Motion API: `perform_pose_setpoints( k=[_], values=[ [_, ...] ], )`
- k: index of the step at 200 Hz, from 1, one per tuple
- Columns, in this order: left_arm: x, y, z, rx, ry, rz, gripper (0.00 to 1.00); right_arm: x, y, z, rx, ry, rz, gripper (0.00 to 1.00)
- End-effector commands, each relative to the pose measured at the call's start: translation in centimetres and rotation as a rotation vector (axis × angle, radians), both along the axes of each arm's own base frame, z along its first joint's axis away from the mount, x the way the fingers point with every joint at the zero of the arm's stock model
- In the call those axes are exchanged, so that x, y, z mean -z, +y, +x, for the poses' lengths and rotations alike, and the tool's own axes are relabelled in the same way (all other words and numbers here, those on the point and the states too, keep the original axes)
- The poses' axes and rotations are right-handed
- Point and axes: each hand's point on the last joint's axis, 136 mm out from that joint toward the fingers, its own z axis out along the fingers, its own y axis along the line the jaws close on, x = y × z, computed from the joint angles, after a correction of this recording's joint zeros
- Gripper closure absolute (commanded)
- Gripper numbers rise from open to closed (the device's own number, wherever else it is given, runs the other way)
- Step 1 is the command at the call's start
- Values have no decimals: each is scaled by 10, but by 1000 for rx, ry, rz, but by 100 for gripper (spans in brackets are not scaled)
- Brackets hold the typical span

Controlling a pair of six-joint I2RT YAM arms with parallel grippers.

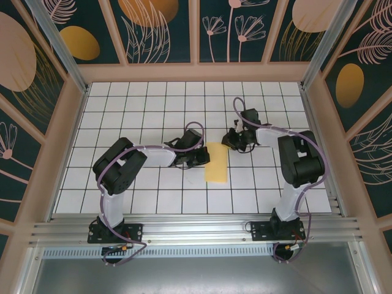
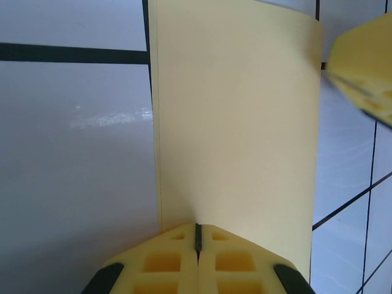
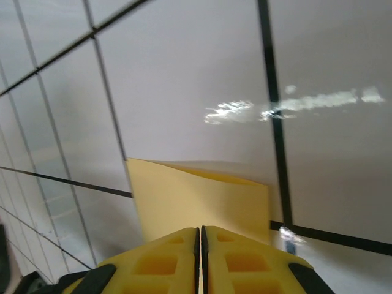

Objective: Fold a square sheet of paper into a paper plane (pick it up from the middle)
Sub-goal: First fold the triangle in half at the center of the table.

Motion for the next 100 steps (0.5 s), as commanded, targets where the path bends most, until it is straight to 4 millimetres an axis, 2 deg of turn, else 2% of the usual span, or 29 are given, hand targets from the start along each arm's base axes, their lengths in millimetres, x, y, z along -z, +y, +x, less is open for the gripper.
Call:
perform_pose_setpoints(
  k=[1, 25, 60, 74, 85, 100],
  values=[
    [35, 24, -15, -9, 73, 140, 100, 27, -2, -5, 6, 59, -20, 87],
    [34, 25, -16, -7, 76, 140, 100, 36, -6, -10, 7, 87, -45, 87],
    [33, 27, -15, -14, 70, 142, 100, -3, -1, -9, -5, 6, -12, 86],
    [32, 25, -15, -12, 69, 138, 100, -17, 3, -16, -15, -17, 12, 86],
    [31, 24, -14, -11, 69, 136, 100, -21, 7, -25, -24, -19, 40, 86],
    [30, 24, -14, -11, 67, 134, 100, -16, 10, -40, -32, 0, 52, 86]
  ],
)
